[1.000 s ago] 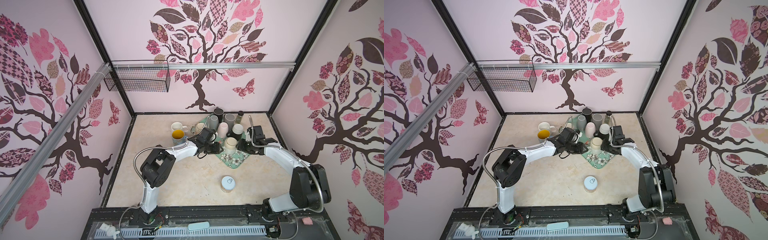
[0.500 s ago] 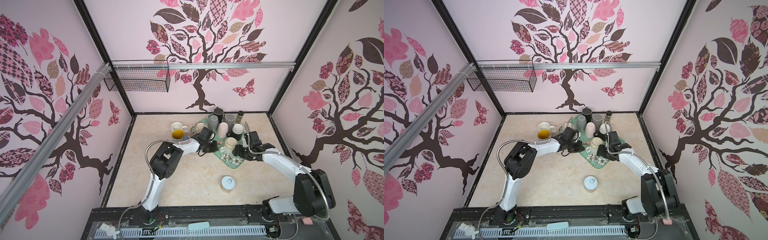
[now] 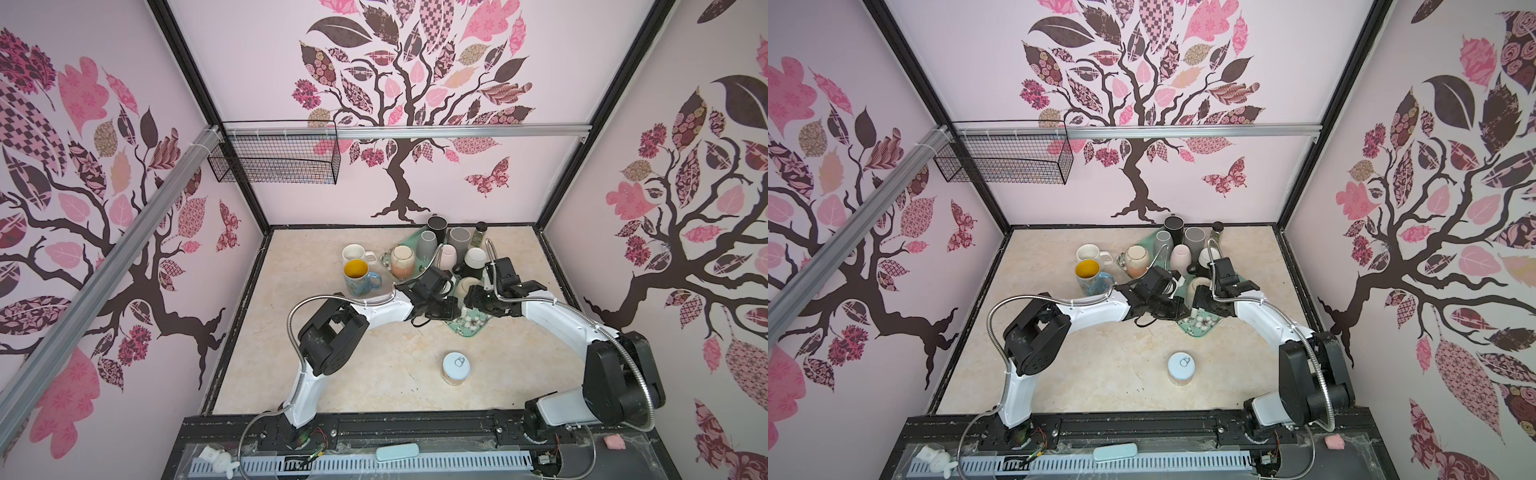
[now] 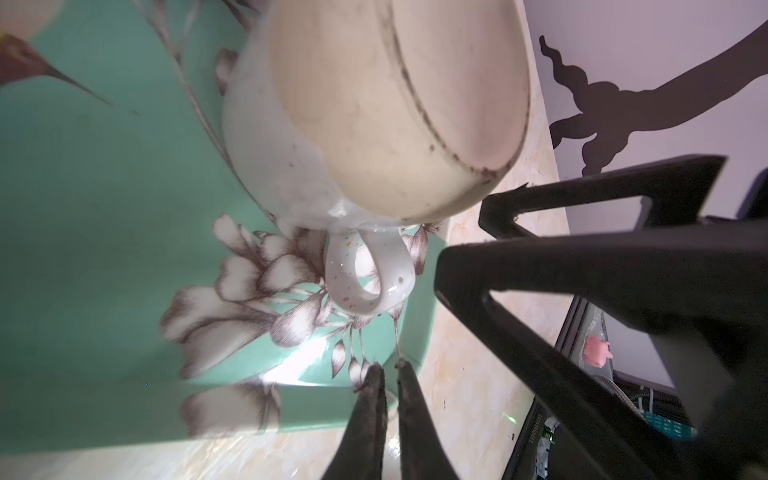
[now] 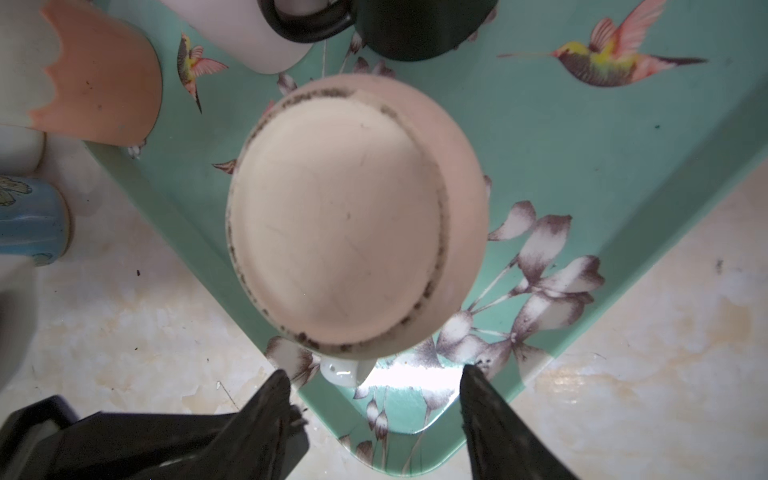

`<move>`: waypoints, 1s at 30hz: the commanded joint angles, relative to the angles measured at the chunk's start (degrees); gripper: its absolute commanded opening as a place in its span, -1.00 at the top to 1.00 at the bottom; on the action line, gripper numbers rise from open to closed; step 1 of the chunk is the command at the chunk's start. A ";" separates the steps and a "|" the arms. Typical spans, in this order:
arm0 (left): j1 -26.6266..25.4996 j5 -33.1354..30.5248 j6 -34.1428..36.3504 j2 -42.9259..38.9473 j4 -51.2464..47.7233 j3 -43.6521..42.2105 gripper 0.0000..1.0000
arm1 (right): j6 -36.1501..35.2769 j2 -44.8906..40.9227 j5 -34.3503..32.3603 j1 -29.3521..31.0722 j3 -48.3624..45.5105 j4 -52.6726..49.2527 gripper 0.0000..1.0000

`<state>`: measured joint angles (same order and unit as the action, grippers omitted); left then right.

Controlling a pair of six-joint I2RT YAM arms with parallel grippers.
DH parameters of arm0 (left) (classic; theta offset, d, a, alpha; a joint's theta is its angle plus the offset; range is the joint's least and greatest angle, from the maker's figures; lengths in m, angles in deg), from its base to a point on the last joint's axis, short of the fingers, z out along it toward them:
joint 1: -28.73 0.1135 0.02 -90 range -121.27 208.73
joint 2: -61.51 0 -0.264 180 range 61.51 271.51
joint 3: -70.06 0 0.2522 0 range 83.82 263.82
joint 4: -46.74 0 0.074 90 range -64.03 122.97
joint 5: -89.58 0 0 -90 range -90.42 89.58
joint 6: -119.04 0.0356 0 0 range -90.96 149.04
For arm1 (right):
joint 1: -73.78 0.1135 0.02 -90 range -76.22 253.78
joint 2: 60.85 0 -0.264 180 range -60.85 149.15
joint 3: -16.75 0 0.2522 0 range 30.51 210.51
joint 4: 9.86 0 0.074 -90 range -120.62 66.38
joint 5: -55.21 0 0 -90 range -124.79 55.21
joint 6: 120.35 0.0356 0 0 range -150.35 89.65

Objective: Turn the mug right side up

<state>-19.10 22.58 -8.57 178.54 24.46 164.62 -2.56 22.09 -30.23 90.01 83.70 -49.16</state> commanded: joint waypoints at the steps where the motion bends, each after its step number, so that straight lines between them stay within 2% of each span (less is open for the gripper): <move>1: 2.47 -1.70 0.69 -5.53 1.18 -4.83 0.77 | 1.36 2.44 -4.08 2.37 2.23 -2.04 -0.32; 9: 6.58 -2.44 0.75 -12.40 2.27 -14.02 0.75 | 0.11 7.87 -9.37 3.11 5.56 -3.49 -0.22; 19: 8.21 -2.53 1.52 -15.46 2.19 -18.33 0.74 | -1.25 12.78 -12.15 3.10 7.54 -4.34 0.04; 24: 8.28 -2.39 1.72 -15.45 2.27 -18.56 0.74 | -2.34 12.09 -14.03 3.18 7.62 -5.14 0.33; 30: 8.37 -1.88 1.57 -14.89 2.52 -18.74 0.74 | -3.80 11.37 -15.40 3.19 8.20 -6.02 0.82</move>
<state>-11.02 20.64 -8.02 165.21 25.34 147.39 -5.16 33.87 -43.35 93.35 89.56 -53.44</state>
